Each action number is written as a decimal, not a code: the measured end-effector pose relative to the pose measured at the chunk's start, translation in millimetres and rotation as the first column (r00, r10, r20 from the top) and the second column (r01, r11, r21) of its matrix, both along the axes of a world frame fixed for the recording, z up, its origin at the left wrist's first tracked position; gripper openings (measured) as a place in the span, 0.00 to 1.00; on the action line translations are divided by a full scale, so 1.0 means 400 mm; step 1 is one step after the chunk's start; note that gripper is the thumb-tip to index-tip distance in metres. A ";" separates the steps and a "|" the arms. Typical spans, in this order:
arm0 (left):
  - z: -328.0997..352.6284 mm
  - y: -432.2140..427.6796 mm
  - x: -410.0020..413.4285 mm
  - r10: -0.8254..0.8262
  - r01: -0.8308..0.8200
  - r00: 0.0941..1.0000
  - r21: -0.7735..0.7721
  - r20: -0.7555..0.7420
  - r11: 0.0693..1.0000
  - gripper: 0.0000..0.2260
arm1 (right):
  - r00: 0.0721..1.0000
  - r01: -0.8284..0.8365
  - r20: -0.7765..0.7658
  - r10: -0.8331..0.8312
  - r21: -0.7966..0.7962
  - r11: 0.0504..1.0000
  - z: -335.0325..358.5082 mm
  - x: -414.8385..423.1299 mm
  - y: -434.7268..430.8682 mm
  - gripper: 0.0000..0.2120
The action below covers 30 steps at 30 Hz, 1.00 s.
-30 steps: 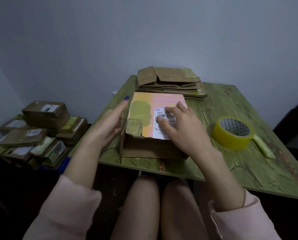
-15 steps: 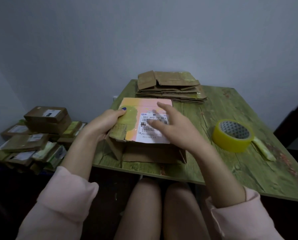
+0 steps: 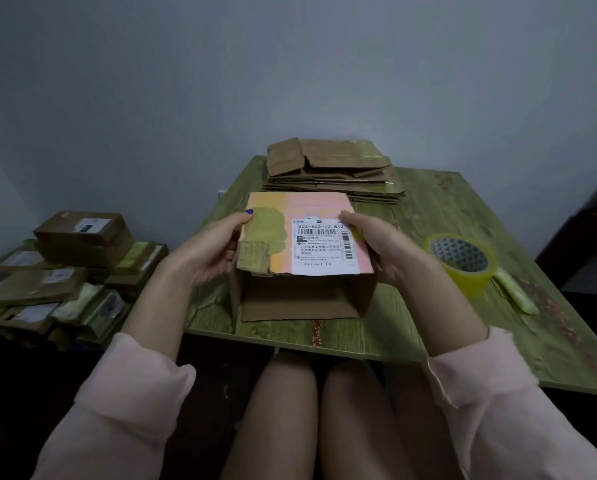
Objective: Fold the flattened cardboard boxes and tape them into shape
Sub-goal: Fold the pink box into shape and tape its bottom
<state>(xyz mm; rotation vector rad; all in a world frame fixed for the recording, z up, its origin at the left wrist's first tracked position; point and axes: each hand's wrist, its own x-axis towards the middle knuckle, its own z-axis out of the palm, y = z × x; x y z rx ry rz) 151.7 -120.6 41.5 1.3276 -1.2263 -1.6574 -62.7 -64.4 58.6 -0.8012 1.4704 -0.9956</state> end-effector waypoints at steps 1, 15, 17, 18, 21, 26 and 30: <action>-0.003 0.000 -0.001 0.018 -0.017 0.999 0.001 -0.039 1.000 0.12 | 1.000 -0.002 -0.002 0.002 -0.003 1.000 -0.004 0.009 -0.001 0.12; -0.004 0.041 -0.034 0.101 -0.101 0.978 0.009 -0.182 0.995 0.14 | 0.993 0.109 0.057 -0.100 -0.172 0.979 -0.047 0.045 -0.011 0.13; -0.011 0.057 -0.032 0.125 -0.129 0.970 -0.008 -0.208 0.992 0.18 | 0.988 0.107 0.134 -0.078 -0.227 0.968 -0.052 0.023 0.002 0.14; -0.023 0.063 -0.026 0.161 -0.166 0.961 -0.004 -0.223 0.986 0.22 | 0.985 0.114 0.157 -0.074 -0.257 0.960 -0.058 0.010 0.014 0.15; -0.078 0.105 0.007 0.237 -0.286 0.904 -0.091 -0.357 0.954 0.27 | 0.980 0.161 0.169 -0.108 -0.344 0.925 -0.098 -0.034 0.072 0.15; -0.154 0.214 0.023 0.104 -0.148 0.985 -0.373 -0.135 0.916 0.27 | 0.980 0.180 0.156 -0.120 -0.471 0.863 -0.171 -0.053 0.148 0.23; -0.151 0.222 -0.027 0.251 0.063 0.898 -0.670 0.361 0.739 0.35 | 0.990 0.078 0.140 -0.005 -0.517 0.853 -0.172 -0.032 0.151 0.20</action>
